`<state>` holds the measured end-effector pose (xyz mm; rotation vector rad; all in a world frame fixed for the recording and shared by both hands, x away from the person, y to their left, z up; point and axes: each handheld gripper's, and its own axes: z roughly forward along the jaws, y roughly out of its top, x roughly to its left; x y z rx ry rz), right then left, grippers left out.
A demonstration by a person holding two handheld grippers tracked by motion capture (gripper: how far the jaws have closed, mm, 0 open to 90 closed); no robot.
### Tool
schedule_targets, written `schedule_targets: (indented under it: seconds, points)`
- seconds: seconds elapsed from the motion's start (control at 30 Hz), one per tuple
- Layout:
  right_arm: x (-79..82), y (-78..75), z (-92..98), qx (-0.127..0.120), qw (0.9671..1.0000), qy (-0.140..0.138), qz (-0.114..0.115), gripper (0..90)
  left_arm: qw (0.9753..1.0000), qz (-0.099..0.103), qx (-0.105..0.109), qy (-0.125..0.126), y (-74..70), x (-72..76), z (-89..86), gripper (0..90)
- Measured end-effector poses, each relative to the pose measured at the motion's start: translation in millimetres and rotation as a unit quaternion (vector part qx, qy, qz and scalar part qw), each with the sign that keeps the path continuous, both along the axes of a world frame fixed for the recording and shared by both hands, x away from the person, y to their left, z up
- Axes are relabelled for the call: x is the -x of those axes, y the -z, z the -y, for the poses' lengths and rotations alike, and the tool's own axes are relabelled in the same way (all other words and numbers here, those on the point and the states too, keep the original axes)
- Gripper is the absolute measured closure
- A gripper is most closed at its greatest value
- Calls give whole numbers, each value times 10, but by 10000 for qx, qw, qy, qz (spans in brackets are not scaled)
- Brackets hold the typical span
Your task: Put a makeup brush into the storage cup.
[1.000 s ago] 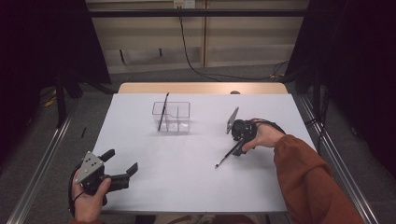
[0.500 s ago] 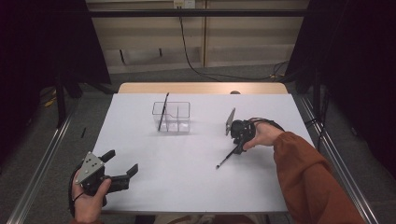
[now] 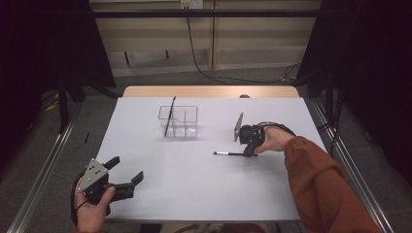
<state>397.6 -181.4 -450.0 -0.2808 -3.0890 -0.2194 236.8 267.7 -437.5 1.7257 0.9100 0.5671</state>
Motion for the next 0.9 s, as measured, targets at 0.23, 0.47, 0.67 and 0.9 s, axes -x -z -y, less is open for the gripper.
schedule_targets:
  seconds: [0.23, 0.47, 0.67, 0.9]
  points:
    - [14, -7, -27, 105, 9999, 39, 54, 845, 10000, -5, -3, -23, 2, -8, -2, 25]
    - [24, -9, 12, -22, 9997, 247, 71, 846, 10000, -6, -1, -45, 6, -7, -7, 25]
    - [27, -8, 73, -235, 9991, 358, 14, 847, 10000, -4, -14, -47, 4, -8, -3, 25]
    - [22, -50, 218, -731, 9939, 832, 22, 847, 10000, 5, -8, -44, 4, -4, 0, 25]
